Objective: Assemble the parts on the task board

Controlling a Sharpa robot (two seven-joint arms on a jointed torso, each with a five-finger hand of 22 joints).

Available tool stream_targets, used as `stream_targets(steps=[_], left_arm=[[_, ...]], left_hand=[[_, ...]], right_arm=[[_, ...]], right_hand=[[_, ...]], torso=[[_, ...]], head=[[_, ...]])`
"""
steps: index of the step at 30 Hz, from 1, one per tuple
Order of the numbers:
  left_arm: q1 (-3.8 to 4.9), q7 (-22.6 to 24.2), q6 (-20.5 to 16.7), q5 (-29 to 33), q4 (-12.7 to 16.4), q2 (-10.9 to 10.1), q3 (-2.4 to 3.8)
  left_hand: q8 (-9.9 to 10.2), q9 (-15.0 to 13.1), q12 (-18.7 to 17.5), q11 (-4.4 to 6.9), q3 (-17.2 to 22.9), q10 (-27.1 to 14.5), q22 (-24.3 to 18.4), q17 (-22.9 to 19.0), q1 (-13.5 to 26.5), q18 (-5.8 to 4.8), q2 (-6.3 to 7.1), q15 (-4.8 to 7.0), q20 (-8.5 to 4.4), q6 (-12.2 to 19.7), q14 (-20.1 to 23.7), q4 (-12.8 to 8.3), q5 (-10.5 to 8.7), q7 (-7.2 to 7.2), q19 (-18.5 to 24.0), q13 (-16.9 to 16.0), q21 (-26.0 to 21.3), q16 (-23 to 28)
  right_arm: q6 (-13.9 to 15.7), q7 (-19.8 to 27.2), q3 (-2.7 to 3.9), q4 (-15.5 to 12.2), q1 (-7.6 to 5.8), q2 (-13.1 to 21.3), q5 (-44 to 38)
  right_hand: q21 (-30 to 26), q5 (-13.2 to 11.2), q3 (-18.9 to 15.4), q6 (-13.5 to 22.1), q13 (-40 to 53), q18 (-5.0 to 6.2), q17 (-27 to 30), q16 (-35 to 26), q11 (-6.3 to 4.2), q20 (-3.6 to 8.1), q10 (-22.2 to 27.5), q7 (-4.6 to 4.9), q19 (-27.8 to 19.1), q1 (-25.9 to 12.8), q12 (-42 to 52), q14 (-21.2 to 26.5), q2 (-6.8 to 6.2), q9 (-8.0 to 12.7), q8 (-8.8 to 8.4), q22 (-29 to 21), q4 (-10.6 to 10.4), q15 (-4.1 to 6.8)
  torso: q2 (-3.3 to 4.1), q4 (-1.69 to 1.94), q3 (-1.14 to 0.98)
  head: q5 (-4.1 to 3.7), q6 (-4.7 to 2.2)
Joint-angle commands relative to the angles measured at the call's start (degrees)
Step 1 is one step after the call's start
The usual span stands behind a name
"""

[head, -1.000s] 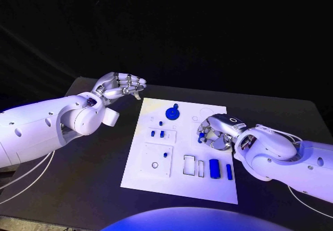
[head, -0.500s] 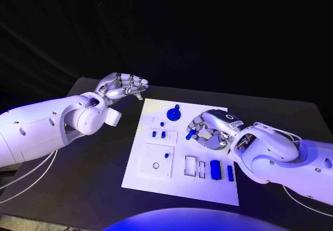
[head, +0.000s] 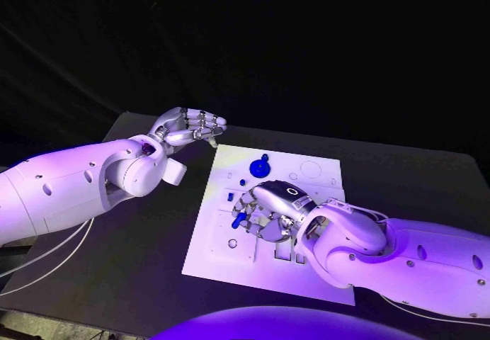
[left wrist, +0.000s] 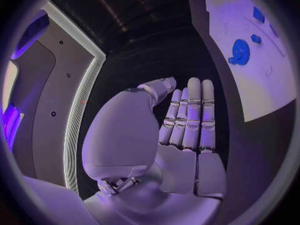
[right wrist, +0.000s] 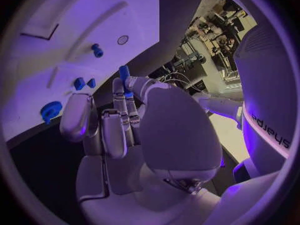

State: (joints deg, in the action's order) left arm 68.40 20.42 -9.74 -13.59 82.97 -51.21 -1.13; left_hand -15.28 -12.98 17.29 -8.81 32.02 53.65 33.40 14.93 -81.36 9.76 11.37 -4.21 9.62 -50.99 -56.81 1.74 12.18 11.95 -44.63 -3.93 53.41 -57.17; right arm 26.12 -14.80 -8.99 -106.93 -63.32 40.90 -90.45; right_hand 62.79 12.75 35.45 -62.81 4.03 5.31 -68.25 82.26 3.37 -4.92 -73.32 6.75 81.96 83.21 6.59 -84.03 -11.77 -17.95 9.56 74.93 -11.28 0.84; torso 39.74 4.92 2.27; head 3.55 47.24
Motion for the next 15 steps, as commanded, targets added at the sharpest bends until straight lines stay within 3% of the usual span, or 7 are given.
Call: stream_targets(steps=[1,7,15], left_arm=[[0.01,0.3,1.0,0.1,0.0,0.3,0.03],[0.0,0.2,1.1,0.1,-0.1,0.5,0.03],[0.0,0.1,1.2,0.1,-0.1,0.5,0.02]], left_hand=[[0.0,0.1,0.0,0.01,0.0,-0.2,0.1,0.0,-0.1,0.68,-0.68,-0.06,0.09,-0.1,0.2,-0.4,0.33,0.26,0.3,0.0,0.4,0.3],[0.0,0.1,0.0,0.01,0.0,-0.2,0.1,0.0,-0.1,0.68,-0.68,-0.06,0.09,-0.1,0.2,-0.4,0.33,0.26,0.3,0.0,0.4,0.3],[0.0,0.1,0.1,-0.01,0.0,-0.2,0.1,-0.1,-0.1,0.67,-0.69,-0.06,0.1,-0.1,0.2,-0.5,0.33,0.28,0.3,0.0,0.5,0.4]], right_arm=[[-2.0,2.1,-0.11,1.5,1.17,-1.7,-1.1],[-3.7,2.5,-0.29,3.7,3.1,-3.8,-1.3],[-6.7,2.2,-0.38,5.0,3.87,-4.5,-2.3]], right_hand=[[-0.7,0.0,-0.1,0.3,0.0,-0.3,0.3,0.2,-0.09,0.24,-0.3,0.25,-0.4,-0.8,-0.3,-2.0,0.05,-6.0,3.92,7.3,0.4,0.29],[-0.8,0.0,-0.1,0.4,0.0,-0.28,0.3,0.2,-0.09,0.23,-0.2,0.25,-0.4,-0.9,-0.4,-2.0,0.05,-6.1,3.96,7.3,0.5,0.28],[-0.8,-0.1,-0.2,0.5,0.0,-0.28,0.4,0.1,-0.07,0.21,-0.2,0.26,-0.4,-1.1,-0.4,-2.0,0.01,-6.2,4.08,7.3,0.6,0.26]], torso=[[0.0,0.06,0.05],[0.05,0.03,-0.07],[0.02,-0.02,-0.06]], head=[[0.35,0.04],[0.87,0.25],[1.1,0.63]])
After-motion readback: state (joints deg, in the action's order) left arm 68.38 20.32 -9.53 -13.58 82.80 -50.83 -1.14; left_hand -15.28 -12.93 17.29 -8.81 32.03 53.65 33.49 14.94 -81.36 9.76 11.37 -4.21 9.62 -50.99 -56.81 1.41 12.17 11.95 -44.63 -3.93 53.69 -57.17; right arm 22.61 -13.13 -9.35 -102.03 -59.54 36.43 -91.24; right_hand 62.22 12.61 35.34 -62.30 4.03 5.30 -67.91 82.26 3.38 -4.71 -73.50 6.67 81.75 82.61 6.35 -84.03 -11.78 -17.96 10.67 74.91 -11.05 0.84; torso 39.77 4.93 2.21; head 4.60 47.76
